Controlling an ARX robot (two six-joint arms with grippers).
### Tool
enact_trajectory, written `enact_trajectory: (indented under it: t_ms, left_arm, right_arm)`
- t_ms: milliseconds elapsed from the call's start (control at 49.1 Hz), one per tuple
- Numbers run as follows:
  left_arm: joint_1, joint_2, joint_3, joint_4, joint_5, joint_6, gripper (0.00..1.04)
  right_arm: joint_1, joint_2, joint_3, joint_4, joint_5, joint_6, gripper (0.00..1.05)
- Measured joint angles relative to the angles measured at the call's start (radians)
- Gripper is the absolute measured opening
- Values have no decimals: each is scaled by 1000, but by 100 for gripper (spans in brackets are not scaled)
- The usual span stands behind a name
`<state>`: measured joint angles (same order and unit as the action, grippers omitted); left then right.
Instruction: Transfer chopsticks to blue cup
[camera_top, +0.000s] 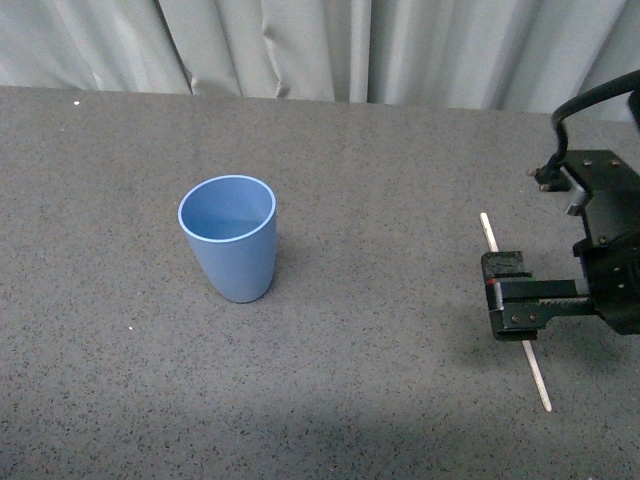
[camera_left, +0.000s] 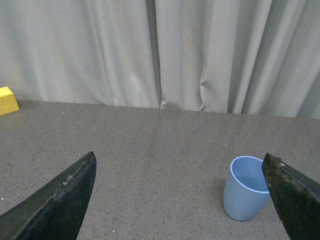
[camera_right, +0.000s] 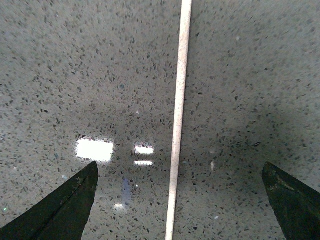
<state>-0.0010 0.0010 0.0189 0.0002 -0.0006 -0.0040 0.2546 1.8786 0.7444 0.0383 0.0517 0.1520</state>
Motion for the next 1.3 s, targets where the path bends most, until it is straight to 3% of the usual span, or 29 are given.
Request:
enact_trajectory:
  t_ms: [346,692,936,1181,1303]
  left_arm:
    - [0,0,0,0,0,0,98]
    - [0,0,0,0,0,0,98]
    - [0,0,0,0,0,0,98]
    - [0,0,0,0,0,0,98]
    - [0,0,0,0,0,0,98]
  right_arm:
    - [11,149,87,-51,3,29,94]
    - [-1,186,126,-78,0,40,36]
    - [-10,182,126,-79,-7,39,1]
    - [16,47,27,131,-21,23,1]
    - [74,-32,1,333,-52,-19,1]
